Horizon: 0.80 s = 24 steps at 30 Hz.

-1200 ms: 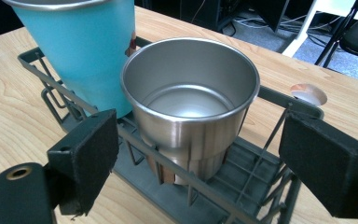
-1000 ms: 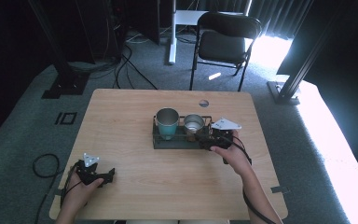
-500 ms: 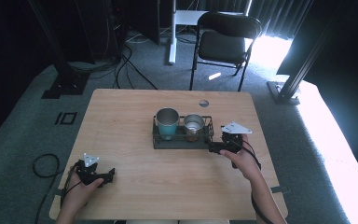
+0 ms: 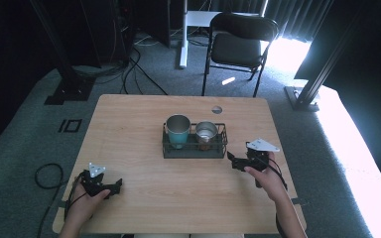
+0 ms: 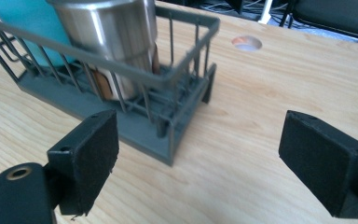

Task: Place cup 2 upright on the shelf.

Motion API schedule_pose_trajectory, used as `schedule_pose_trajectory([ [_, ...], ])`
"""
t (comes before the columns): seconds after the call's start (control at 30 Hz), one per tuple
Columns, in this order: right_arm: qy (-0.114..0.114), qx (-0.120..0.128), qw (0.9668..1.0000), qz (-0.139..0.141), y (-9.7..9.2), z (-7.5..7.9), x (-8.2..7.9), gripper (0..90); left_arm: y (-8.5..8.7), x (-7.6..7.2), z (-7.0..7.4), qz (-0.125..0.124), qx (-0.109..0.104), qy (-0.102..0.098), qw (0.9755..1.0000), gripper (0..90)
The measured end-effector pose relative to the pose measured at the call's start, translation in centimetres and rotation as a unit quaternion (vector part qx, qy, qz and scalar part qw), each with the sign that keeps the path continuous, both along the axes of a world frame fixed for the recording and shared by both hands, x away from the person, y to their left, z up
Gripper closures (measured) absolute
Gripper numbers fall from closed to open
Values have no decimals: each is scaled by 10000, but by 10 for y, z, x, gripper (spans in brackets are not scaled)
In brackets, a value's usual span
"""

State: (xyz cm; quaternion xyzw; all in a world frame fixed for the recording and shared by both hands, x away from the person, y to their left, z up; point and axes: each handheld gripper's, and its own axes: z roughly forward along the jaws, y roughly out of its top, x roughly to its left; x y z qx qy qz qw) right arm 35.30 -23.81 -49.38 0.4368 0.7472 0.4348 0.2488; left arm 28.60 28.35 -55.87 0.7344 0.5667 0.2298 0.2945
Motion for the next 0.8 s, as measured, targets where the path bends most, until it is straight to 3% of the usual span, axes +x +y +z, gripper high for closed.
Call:
schedule_pose_trajectory([
  [0.8, 445, -265, 9977, -434, -34, -42, -29, 118, 0, 0, 0, -2, 1, 2, 10000, 27],
])
